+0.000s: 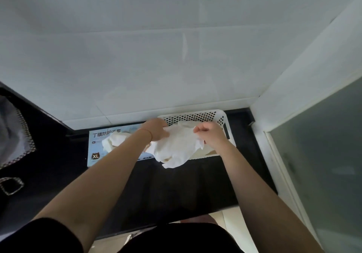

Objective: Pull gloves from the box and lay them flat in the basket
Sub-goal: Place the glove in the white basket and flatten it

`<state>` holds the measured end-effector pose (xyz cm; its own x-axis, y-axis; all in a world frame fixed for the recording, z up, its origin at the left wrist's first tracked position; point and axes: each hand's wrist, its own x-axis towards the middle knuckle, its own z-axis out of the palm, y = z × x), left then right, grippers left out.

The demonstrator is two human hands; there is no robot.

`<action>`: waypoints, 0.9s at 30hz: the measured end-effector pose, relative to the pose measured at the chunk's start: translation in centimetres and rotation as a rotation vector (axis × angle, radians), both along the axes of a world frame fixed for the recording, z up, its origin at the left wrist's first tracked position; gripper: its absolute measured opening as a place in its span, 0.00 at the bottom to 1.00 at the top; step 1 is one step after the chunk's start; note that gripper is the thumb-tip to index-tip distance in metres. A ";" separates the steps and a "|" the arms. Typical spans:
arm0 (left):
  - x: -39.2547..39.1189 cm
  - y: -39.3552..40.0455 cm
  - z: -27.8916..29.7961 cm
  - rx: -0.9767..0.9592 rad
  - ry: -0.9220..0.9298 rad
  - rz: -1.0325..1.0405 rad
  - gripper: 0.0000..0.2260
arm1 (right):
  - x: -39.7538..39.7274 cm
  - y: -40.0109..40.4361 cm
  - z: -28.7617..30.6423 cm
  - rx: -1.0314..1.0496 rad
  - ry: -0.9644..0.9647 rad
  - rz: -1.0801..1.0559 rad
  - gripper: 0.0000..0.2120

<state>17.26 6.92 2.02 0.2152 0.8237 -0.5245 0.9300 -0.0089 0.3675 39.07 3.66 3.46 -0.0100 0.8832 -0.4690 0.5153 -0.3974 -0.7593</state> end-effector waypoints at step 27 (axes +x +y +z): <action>9.0 0.8 -2.3 0.395 0.542 0.036 0.17 | 6.3 4.3 -4.6 0.093 -0.689 0.610 0.15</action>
<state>26.25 7.71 -0.31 -0.0253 0.9777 -0.2083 0.9843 -0.0121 -0.1761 45.36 7.91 -1.10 -0.2306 0.8510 -0.4718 0.9651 0.1384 -0.2222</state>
